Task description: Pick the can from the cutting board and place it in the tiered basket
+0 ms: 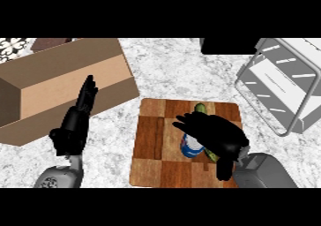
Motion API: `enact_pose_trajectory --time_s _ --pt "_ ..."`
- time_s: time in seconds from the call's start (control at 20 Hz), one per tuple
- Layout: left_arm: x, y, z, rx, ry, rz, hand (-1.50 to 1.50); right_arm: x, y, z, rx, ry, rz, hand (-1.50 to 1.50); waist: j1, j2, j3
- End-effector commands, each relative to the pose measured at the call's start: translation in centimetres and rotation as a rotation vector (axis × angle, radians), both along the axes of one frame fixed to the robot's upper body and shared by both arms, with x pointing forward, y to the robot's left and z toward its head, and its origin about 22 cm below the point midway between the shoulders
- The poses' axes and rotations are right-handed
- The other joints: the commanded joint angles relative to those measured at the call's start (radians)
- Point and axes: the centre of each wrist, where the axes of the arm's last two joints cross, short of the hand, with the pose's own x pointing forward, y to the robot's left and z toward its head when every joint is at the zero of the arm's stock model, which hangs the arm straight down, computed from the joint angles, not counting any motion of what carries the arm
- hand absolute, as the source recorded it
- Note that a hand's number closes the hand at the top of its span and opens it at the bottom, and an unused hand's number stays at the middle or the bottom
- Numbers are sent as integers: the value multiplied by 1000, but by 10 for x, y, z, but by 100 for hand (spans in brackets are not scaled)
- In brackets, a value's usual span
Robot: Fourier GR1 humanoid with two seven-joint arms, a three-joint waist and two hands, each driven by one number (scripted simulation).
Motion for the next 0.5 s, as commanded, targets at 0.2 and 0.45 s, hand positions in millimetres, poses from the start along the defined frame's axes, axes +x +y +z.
enact_pose_trajectory --time_s 0.2,0.45 --pt "-2 -13 -5 12 3 0 0 15 19 -16 7 9 -2 -150 2 1 -1" --pt "11 2 0 10 13 -1 0 12 3 -21 35 36 -18 -150 -1 1 -1"
